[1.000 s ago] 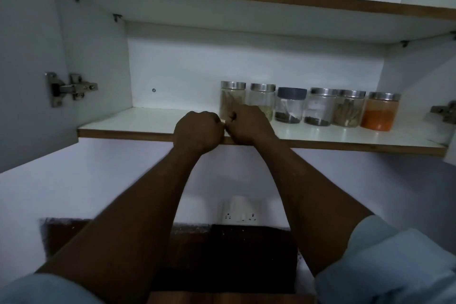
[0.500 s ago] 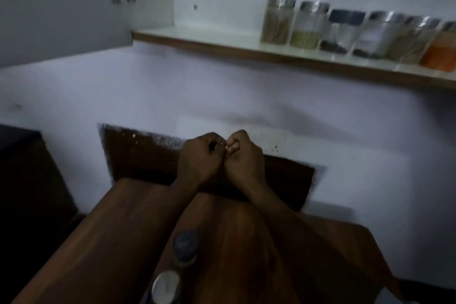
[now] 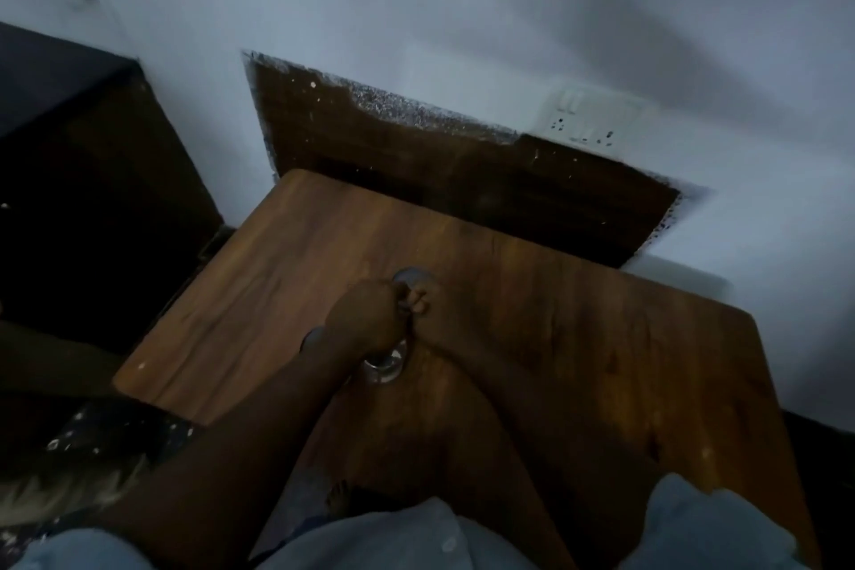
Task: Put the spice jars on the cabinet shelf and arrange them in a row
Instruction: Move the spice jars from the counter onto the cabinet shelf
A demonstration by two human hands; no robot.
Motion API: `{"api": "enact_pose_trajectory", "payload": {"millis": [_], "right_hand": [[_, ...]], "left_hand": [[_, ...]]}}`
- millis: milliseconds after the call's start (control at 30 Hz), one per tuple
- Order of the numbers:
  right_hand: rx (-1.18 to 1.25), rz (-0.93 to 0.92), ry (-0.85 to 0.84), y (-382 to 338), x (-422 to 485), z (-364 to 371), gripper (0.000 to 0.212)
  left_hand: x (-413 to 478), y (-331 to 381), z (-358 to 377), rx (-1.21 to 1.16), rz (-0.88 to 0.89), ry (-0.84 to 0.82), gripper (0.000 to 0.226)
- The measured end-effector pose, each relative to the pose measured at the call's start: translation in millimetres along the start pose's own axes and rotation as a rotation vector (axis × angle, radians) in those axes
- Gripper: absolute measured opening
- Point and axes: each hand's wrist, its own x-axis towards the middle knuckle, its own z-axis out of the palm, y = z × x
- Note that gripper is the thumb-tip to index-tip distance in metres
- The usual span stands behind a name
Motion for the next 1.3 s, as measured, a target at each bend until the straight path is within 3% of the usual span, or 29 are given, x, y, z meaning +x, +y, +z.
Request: {"api": "enact_pose_trajectory", "payload": {"millis": [100, 167, 233, 433, 600, 700, 800, 967, 1067, 1133, 1233, 1300], "right_hand": [[-0.044, 0.007, -0.052, 11, -6, 35, 0.015], [-0.045, 0.0, -0.095, 16, -10, 50, 0.045], [-0.058, 0.041, -0.144, 22, -14, 57, 0.06], [-0.042, 0.095, -0.169, 34, -21, 64, 0.05], [0.141, 0.12, -0.133, 38, -26, 56, 0.068], [0.295, 0.127, -0.029, 32, -26, 35, 0.094], [0.253, 0.201, 0.066, 18, -19, 4, 0.11], [0.468, 0.187, 0.397, -9, -9, -75, 0.069], [0.684, 0.051, 0.576, -30, -5, -123, 0.074], [0.794, -0.053, 0.655, -44, 0, -157, 0.077], [0.823, -0.166, 0.683, -67, 3, -212, 0.065], [0.77, -0.22, 0.707, -84, 3, -246, 0.055]], "left_hand": [[-12, -26, 33, 0.284, -0.011, -0.214, 0.077], [-15, -37, 50, 0.334, -0.025, -0.239, 0.089], [-15, -43, 64, 0.366, -0.011, -0.224, 0.091], [-10, -47, 76, 0.423, 0.02, -0.172, 0.082], [-3, -29, 51, 0.297, 0.043, 0.074, 0.072], [11, -8, 28, 0.159, -0.014, 0.149, 0.074], [28, 18, -4, 0.01, -0.059, 0.172, 0.082], [51, 62, -73, -0.239, 0.1, 0.341, 0.067], [56, 88, -117, -0.901, 0.112, 0.188, 0.043], [56, 103, -143, -1.165, 0.178, 0.059, 0.032], [57, 124, -177, -1.264, 0.386, -0.035, 0.03], [62, 141, -203, -1.2, 0.432, 0.055, 0.037]]}}
